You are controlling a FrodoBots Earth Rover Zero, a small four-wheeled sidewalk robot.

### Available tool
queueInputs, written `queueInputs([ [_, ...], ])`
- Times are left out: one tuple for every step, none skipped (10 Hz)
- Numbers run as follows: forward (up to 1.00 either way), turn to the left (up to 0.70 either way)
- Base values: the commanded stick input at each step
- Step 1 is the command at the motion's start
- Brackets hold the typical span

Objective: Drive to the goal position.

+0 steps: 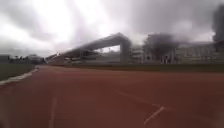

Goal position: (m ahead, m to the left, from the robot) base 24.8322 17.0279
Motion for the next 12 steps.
queueInputs([
  [0.7, 0.35],
  [0.7, 0.35],
  [0.7, 0.25],
  [0.7, 0.09],
  [0.7, 0.0],
  [0.7, 0.0],
  [0.7, 0.35],
  [0.7, 0.35],
  [0.7, 0.35],
  [0.7, 0.35],
  [0.7, 0.35],
  [0.7, 0.35],
])
